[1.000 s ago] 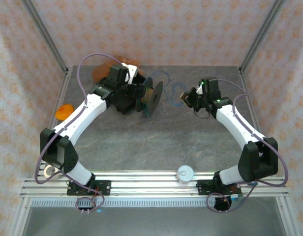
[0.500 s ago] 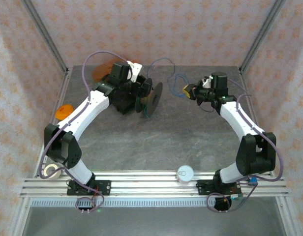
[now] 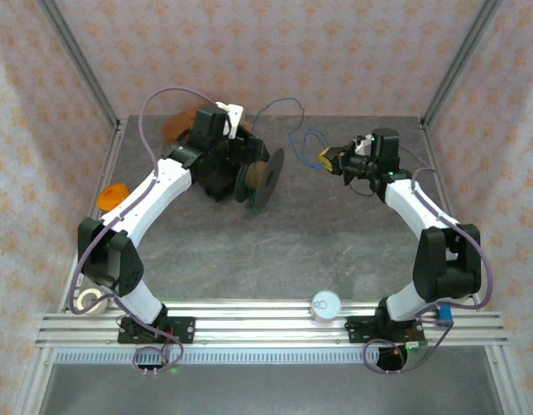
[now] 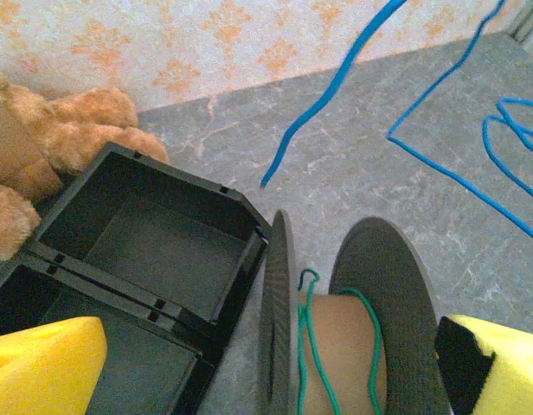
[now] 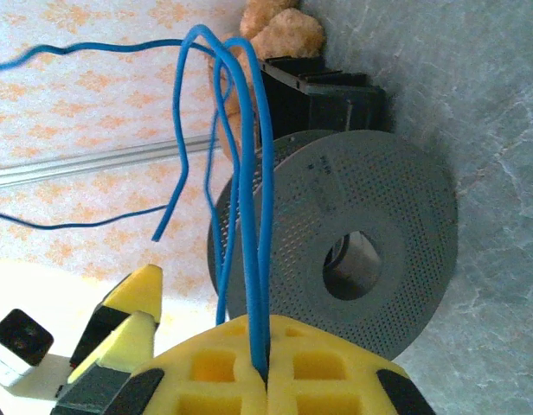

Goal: Wrap the cables

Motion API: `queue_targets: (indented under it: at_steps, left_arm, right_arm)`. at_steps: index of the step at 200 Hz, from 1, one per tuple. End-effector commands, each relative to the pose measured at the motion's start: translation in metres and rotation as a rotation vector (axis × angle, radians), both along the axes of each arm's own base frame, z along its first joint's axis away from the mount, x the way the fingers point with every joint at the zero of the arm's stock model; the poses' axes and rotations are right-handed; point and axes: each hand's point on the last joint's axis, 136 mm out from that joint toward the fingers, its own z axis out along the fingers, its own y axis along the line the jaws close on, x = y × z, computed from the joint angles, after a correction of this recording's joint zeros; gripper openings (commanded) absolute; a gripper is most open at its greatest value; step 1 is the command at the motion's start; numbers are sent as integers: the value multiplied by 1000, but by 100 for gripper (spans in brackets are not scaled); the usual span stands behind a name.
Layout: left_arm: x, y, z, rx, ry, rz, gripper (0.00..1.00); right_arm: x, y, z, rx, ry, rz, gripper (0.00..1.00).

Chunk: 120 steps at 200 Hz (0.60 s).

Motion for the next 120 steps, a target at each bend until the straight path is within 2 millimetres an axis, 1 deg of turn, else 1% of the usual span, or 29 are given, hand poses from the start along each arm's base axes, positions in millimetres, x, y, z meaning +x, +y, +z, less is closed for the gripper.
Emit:
queue_targets:
  at_steps: [1,34,59,80,105,120]
  left_arm:
    - [6,10,26,-25,-86,55,100]
    - [0,7,21,-36,-58,29,100]
    - [-10,11,9,-20,-15,29,100]
    - [-21,14,-6,-14,21,27,99]
    - [-34,12,-20,-50,54,15,94]
    - [-42,10,-31,-71,80,-1,86]
  right_arm:
    - [-9,-1,7,8,-33,31,0]
    - [-23,-1,5,4,-29,56,0]
    - [-39,-1,2,-6,-18,77,0]
    - [-55,-2,-2,-23,-5,92,0]
    - [-68,-2,-1,-17,-3,105,0]
    - [-72,-3,1,-27,-9,107,0]
